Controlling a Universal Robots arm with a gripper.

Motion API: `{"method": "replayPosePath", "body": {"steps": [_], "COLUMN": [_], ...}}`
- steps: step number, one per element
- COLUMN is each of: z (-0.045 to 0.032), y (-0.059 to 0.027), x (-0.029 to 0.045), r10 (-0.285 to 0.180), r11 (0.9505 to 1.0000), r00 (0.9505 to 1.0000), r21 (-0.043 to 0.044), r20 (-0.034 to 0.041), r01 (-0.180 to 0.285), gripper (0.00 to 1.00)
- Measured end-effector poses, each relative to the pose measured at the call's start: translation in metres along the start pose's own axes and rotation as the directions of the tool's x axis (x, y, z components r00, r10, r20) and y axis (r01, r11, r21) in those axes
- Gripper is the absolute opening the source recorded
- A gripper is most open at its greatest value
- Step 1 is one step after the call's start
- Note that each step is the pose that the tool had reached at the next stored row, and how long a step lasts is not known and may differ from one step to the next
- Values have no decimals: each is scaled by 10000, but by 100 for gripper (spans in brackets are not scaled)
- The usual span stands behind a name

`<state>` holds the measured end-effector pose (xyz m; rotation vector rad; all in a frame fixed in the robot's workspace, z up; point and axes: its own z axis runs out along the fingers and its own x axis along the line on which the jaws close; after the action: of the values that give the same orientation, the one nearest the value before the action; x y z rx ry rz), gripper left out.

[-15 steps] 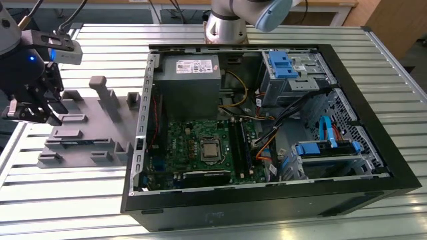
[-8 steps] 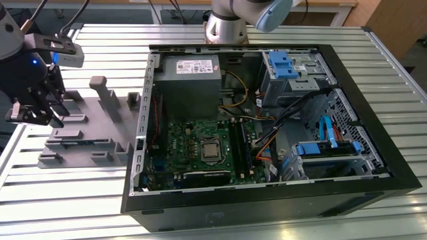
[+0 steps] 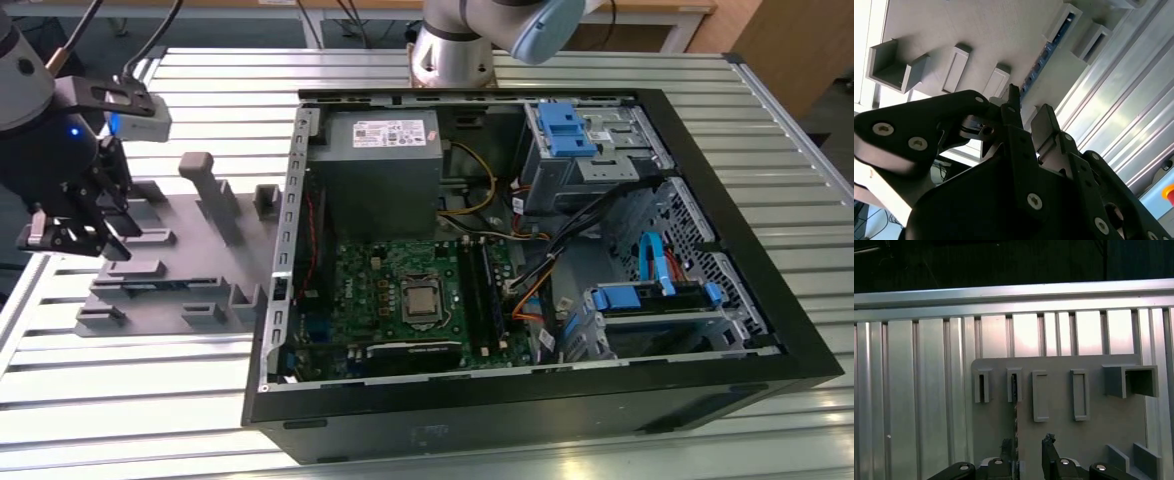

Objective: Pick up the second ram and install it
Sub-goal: 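Pick up the second ram and move it above second insertion slot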

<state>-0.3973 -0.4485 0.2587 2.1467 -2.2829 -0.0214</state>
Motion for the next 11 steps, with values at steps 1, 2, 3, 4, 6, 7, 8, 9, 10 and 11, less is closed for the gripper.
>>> {"method": "replayPosePath", "body": {"steps": [1, 2, 3, 4, 6, 7, 8, 9, 10, 11], "z": [19, 30, 40, 50, 81, 89, 99, 108, 117, 128], "y": [0, -1, -1, -2, -2, -2, -3, -3, -3, -4], "x": [7, 10, 12, 14, 18, 20, 22, 25, 28, 32], "r10": [-28, -39, -48, -59, -94, -106, -120, -137, -157, -180], "r11": [10000, 10000, 10000, 10000, 10000, 9999, 9999, 9999, 9999, 9998], "r00": [10000, 10000, 10000, 10000, 10000, 9999, 9999, 9999, 9999, 9998], "r21": [3, 6, 8, 9, 9, 9, 9, 8, 8, 8], "r20": [0, 0, 1, 0, -1, -1, -1, -2, -2, -3], "r01": [28, 39, 48, 59, 94, 106, 120, 137, 157, 180], "gripper": [37, 37, 37, 37, 37, 37, 37, 37, 37, 37]}}
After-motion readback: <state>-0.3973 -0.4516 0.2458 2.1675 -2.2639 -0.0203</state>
